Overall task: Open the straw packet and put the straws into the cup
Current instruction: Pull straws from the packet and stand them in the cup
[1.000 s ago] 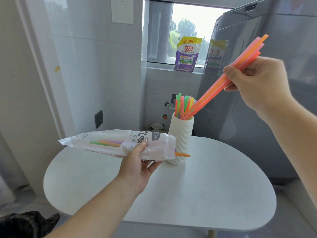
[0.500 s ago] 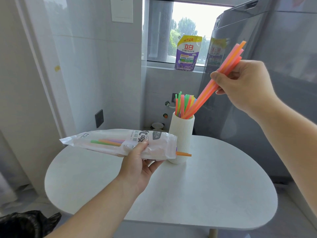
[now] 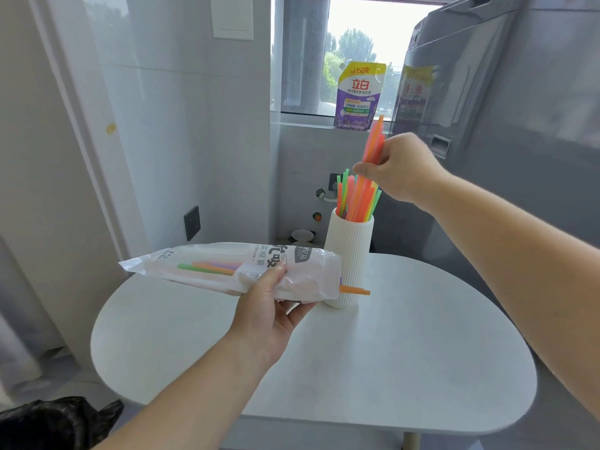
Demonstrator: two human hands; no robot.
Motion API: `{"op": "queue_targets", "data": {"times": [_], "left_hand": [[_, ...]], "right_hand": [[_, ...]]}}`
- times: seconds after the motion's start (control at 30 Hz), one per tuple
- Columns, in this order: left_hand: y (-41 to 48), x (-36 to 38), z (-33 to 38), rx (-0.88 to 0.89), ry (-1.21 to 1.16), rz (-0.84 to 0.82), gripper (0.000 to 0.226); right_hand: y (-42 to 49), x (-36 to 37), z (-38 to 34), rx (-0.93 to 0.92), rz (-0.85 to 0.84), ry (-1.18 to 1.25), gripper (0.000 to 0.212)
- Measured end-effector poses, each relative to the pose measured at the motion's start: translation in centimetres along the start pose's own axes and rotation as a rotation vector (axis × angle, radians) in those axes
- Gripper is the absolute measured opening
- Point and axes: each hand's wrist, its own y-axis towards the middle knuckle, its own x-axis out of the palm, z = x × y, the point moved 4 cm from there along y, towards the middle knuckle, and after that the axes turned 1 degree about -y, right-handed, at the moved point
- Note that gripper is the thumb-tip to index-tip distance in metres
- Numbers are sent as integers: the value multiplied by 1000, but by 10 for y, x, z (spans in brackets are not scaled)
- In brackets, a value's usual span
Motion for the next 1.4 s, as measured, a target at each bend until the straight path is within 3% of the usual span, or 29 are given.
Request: {"op": "queue_targets", "data": {"times": [0.1, 0.23, 0.3, 0.43, 0.53, 0.7, 0.8, 0.9, 1.1, 1.17, 1.4], "left_hand": [[1, -1, 0, 1, -2, -3, 31], [2, -3, 2, 3, 2, -5, 33], [2, -3, 2, 4, 1, -3, 34], [1, -3, 3, 4, -1, -6, 33], [-1, -3, 3, 4, 4, -4, 34], [-2, -2, 3, 3, 5, -9, 34], [-1, -3, 4, 11, -6, -5, 34], [-1, -2, 5, 28, 9, -19, 30], [-7, 5, 8, 201, 233, -82, 26], [-10, 7, 8, 277, 358, -103, 28], [-14, 12, 5, 349, 507, -152, 44]], "right_hand": [[0, 19, 3, -8, -40, -63, 38], [-1, 26, 6, -26, 100, -82, 82], [-2, 28, 4, -85, 94, -58, 90], [-10, 46, 6, -207, -75, -268, 67], [-14, 49, 11, -170, -106, -416, 63], [-22, 27, 1, -188, 103, -230, 74], [-42, 12, -3, -170, 289, -91, 52], [-71, 20, 8, -38, 272, 132, 25], [-145, 101, 45, 625, -292, 697, 56], [-162, 120, 51, 772, -387, 866, 65], [-173, 135, 61, 876, -312, 1163, 51]]}}
